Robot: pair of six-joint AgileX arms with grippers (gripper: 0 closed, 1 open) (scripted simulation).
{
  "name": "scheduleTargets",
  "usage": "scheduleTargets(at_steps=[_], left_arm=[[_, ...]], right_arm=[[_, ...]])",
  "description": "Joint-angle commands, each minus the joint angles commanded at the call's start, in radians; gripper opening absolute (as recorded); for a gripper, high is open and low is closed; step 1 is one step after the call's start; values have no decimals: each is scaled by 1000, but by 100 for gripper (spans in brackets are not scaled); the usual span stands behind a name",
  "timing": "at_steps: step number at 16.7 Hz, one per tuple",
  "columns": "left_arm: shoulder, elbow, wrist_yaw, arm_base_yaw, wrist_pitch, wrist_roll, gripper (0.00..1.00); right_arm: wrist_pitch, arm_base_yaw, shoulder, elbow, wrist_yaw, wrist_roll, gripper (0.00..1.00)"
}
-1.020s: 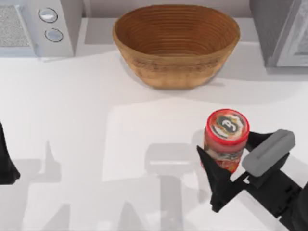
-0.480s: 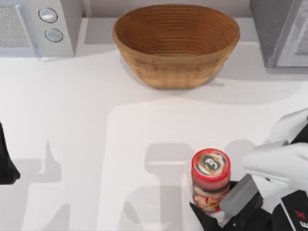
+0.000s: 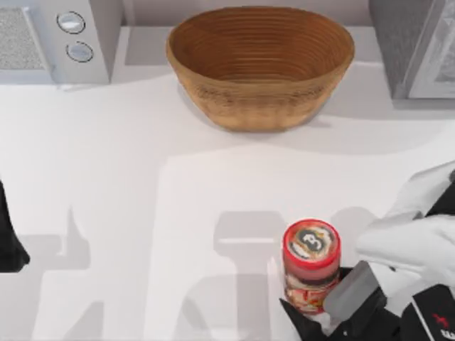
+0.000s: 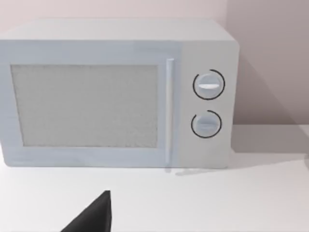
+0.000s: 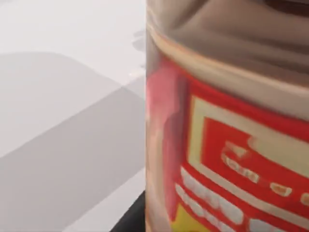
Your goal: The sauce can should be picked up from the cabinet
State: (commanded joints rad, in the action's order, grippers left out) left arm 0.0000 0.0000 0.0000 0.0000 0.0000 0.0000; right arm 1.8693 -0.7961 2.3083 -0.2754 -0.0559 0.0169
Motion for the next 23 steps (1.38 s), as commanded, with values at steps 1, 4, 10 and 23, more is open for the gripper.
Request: scheduleTargets(at_steps=[1, 4, 10, 23], left_arm=[[0, 0, 0, 0, 0, 0, 100], [0, 0, 0, 0, 0, 0, 100], [0, 0, 0, 0, 0, 0, 100], [0, 0, 0, 0, 0, 0, 100]], right_arm=[[-16, -3, -26, -37, -4, -2, 0], [-53, -10, -87, -120, -12, -6, 0], [-58, -10, -94, -127, -13, -6, 15], [-58, -10, -94, -127, -13, -6, 100]])
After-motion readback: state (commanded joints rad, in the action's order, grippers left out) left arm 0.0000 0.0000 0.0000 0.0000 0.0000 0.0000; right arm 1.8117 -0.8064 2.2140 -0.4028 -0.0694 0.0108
